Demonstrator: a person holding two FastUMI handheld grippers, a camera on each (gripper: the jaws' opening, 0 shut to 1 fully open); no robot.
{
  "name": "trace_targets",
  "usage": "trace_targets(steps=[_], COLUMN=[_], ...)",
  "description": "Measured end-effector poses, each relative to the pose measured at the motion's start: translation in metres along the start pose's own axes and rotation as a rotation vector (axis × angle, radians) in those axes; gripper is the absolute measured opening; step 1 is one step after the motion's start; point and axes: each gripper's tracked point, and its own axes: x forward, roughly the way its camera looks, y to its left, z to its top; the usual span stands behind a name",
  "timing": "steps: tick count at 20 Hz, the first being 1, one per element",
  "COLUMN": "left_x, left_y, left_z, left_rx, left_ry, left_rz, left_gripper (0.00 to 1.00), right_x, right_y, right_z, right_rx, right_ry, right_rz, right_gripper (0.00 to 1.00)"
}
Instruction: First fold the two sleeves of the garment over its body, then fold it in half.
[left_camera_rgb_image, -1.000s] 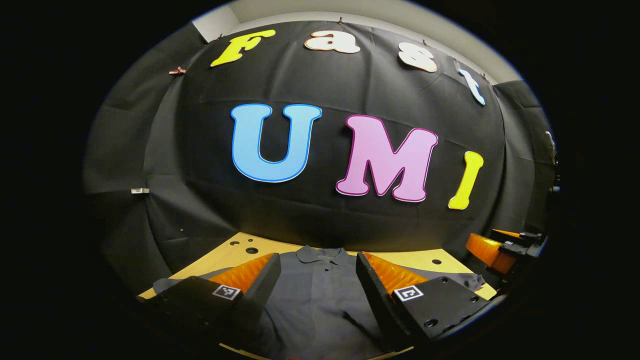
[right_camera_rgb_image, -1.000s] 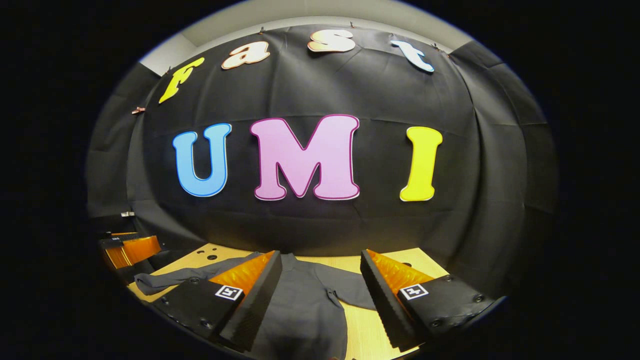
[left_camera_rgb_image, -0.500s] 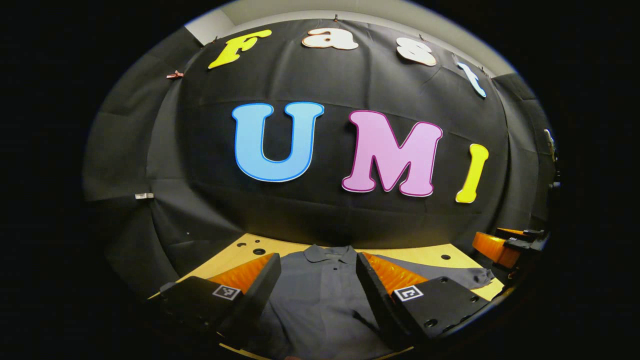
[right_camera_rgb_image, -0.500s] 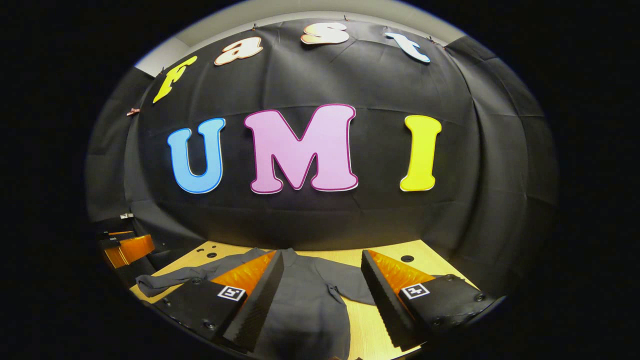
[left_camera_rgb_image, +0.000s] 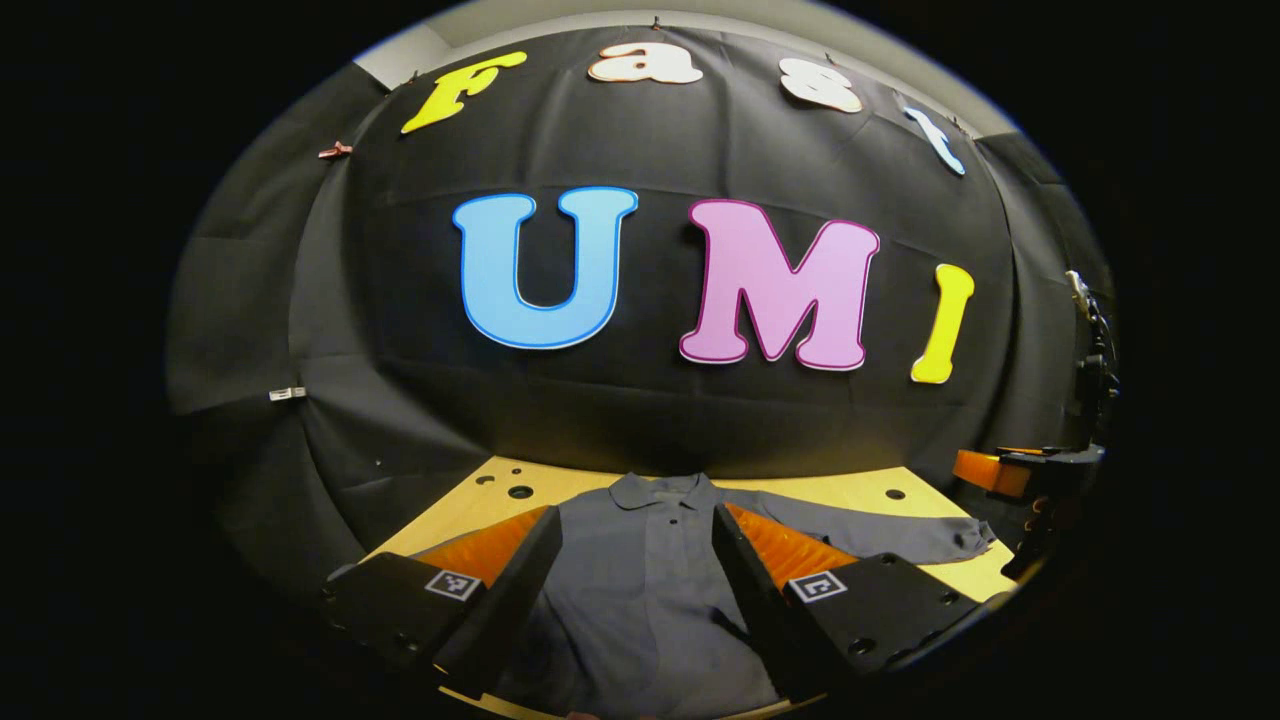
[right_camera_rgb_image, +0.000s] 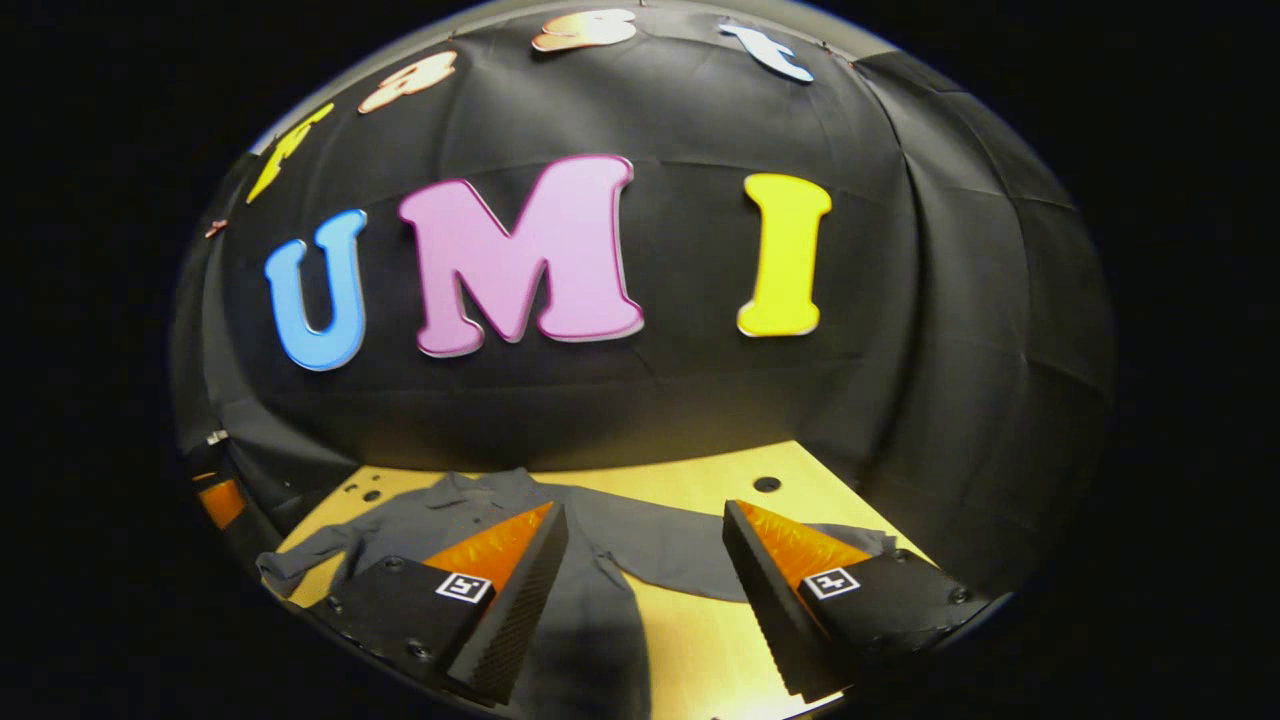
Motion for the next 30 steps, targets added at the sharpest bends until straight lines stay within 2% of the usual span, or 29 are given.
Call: trace_targets(steps=[4, 9, 14, 19, 23, 26, 30], left_x=[0.003, 0.009, 0.015, 0.02, 0.023, 0.023, 0.025], left_y=[-0.006, -0.012, -0.013, -0.012, -0.012, -0.012, -0.016], left_z=[-0.007, -0.018, -0.022, -0.026, -0.034, -0.042, -0.05], left_rx=[0.003, 0.016, 0.015, 0.016, 0.013, 0.01, 0.012], left_ry=[0.019, 0.051, 0.071, 0.084, 0.103, 0.131, 0.157], left_rz=[-0.002, -0.003, -0.004, 0.006, 0.009, 0.016, 0.015], left_gripper=[0.96, 0.96, 0.95, 0.96, 0.96, 0.96, 0.96], right_x=[0.021, 0.039, 0.058, 0.081, 0.094, 0.104, 0.117], right_y=[-0.049, -0.096, -0.131, -0.158, -0.186, -0.201, -0.228], right_z=[-0.032, -0.05, -0.062, -0.088, -0.118, -0.144, -0.166], right_rx=[-0.009, -0.019, 0.016, 0.074, 0.051, 0.122, 0.118], right_ry=[0.123, 0.174, 0.221, 0.297, 0.375, 0.452, 0.513], right_rz=[-0.081, -0.157, -0.207, -0.215, -0.257, -0.273, -0.328], right_gripper=[0.97, 0.98, 0.98, 0.98, 0.98, 0.98, 0.98])
